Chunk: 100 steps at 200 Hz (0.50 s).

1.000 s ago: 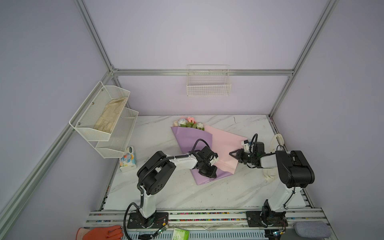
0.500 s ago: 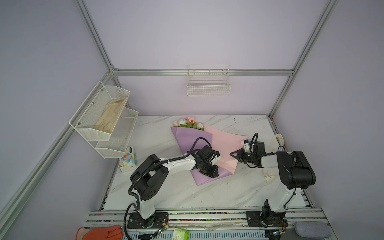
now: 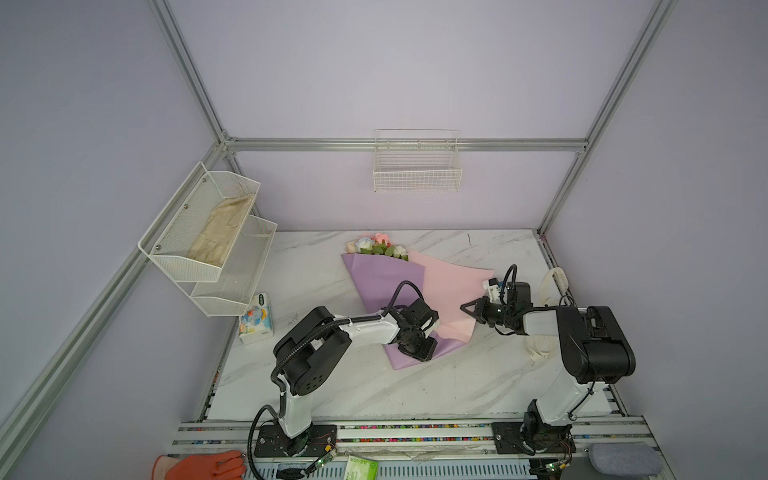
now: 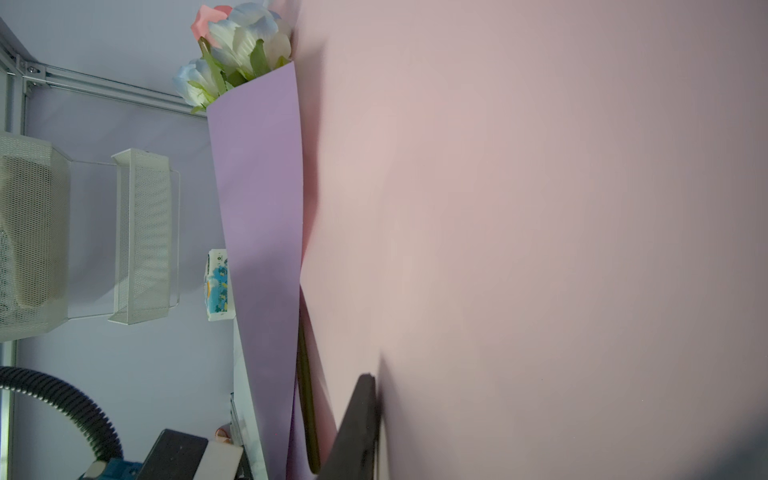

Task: Tie the bouquet of fake flowers

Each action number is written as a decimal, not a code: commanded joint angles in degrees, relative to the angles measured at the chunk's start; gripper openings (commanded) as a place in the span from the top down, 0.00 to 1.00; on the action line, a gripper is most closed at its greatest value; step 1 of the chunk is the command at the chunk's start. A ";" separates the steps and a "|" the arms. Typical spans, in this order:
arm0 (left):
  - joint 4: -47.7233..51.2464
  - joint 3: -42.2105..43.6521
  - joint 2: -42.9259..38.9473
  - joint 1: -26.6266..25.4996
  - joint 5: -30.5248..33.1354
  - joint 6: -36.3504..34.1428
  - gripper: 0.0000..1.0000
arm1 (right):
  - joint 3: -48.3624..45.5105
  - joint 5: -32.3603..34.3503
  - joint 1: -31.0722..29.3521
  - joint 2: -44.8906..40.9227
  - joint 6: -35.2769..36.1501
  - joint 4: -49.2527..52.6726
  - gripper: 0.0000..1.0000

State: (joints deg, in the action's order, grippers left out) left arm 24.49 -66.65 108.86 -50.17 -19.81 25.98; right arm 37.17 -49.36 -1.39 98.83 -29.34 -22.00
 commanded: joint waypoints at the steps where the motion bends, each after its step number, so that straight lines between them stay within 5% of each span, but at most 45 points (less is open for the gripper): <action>1: -0.65 -1.54 0.60 -0.01 2.36 0.39 0.93 | 0.12 -1.96 0.07 -2.39 0.47 -0.46 0.86; 52: -1.74 0.19 -0.23 -0.01 3.72 1.59 0.95 | 2.47 1.67 -3.92 -6.59 2.67 4.14 1.00; 100: -4.48 1.69 -0.67 0.07 5.30 4.87 0.98 | 7.49 18.29 -12.89 -16.55 6.24 14.81 1.00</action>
State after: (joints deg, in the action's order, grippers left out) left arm 22.41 -66.63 108.86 -50.28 -17.21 28.47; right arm 41.25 -41.12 -10.13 87.20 -26.81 -13.65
